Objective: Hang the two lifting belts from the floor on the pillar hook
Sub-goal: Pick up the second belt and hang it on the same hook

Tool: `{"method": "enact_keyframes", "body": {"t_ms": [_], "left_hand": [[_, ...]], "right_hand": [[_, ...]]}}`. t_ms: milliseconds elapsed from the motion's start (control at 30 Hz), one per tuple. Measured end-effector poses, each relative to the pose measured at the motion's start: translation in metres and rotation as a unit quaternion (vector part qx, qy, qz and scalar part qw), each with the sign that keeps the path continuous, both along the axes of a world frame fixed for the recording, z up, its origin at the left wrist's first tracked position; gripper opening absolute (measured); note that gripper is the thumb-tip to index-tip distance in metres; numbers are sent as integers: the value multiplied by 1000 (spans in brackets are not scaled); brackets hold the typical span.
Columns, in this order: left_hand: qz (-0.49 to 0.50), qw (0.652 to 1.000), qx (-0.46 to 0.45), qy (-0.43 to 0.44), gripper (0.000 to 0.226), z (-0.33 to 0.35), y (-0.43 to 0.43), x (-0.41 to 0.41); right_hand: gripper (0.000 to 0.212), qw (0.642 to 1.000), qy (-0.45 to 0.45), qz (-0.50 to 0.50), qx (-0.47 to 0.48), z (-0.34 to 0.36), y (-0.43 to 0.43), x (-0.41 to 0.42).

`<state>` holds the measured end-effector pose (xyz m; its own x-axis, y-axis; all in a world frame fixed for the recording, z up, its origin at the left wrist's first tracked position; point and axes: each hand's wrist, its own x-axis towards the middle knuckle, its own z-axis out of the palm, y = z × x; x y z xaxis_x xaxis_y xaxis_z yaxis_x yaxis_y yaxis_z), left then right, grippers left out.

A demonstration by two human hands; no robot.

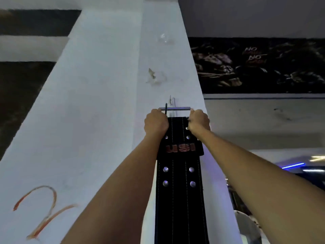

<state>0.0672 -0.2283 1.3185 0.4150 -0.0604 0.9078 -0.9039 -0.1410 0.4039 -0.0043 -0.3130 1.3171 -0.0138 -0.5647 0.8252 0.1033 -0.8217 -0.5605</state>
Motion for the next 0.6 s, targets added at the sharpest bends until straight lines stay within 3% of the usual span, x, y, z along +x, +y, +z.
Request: {"method": "enact_keyframes", "body": {"t_ms": [133,200,267,367,433,533,600], "left_hand": [[-26,998,50,27,37,-4,-12,24],[-73,997,16,14,35,-14,-8,29],[-219,975,-42,9,33,-25,-2,33],[-420,905,-57,45,19,-47,16,35],[-417,908,-43,13,8,-52,20,34],[-346,928,-129,45,15,-37,9,34],[-300,939,-151,72,23,-21,4,31]], "right_hand": [[42,998,55,0,-27,-7,-18,13],[44,995,52,11,-85,-18,-19,4],[43,982,65,113,-138,-32,-25,-5],[31,927,96,337,-135,-56,-37,-18],[33,916,97,367,-128,-54,-40,-18],[33,955,25,285,-75,-33,-30,-7],[50,966,7,258,-4,-19,-28,2]]}}
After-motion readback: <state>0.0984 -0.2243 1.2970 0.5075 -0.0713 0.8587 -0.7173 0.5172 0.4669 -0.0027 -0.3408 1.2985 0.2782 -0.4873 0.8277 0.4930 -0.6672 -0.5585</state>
